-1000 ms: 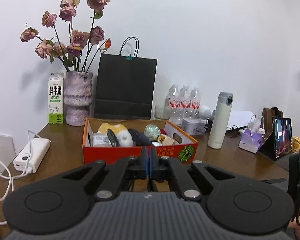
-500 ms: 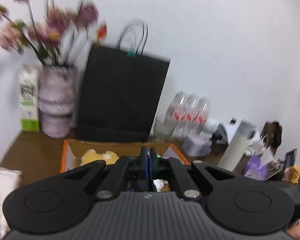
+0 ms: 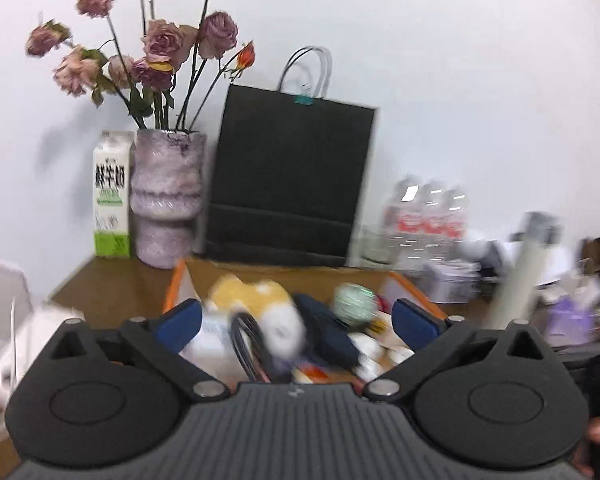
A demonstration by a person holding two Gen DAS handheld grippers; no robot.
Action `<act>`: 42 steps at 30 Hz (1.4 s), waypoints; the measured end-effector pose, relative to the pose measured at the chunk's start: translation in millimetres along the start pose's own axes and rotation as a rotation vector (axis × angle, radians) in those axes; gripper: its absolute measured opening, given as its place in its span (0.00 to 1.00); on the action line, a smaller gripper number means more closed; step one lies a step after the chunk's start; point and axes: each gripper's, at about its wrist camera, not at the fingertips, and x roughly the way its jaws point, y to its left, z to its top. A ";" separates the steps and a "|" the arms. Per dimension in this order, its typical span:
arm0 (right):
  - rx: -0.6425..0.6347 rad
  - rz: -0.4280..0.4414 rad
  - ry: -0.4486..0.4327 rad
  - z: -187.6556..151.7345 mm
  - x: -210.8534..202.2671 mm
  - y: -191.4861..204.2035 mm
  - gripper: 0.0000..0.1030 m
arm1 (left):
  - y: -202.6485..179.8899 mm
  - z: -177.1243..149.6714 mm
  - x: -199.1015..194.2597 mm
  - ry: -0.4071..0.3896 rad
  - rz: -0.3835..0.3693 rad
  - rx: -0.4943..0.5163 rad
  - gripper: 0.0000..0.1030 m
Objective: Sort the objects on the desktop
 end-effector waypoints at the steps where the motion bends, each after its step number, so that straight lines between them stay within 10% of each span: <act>1: -0.002 0.007 -0.002 -11.4 -10.1 1.2 0.64 | 0.2 -11.7 -15.2 0.022 -0.021 -0.021 1.00; 13: -0.116 -0.038 0.064 -133.4 -55.6 35.2 0.74 | 13.6 -109.4 -49.3 0.300 0.042 -0.001 1.00; 17: -0.155 -0.029 0.025 -137.5 -68.4 47.7 0.88 | 17.4 -117.8 -49.7 0.301 0.078 0.007 1.00; 42: -0.143 -0.087 0.077 -145.4 -55.4 54.2 0.95 | 8.0 -124.3 -45.9 0.333 0.126 0.057 1.00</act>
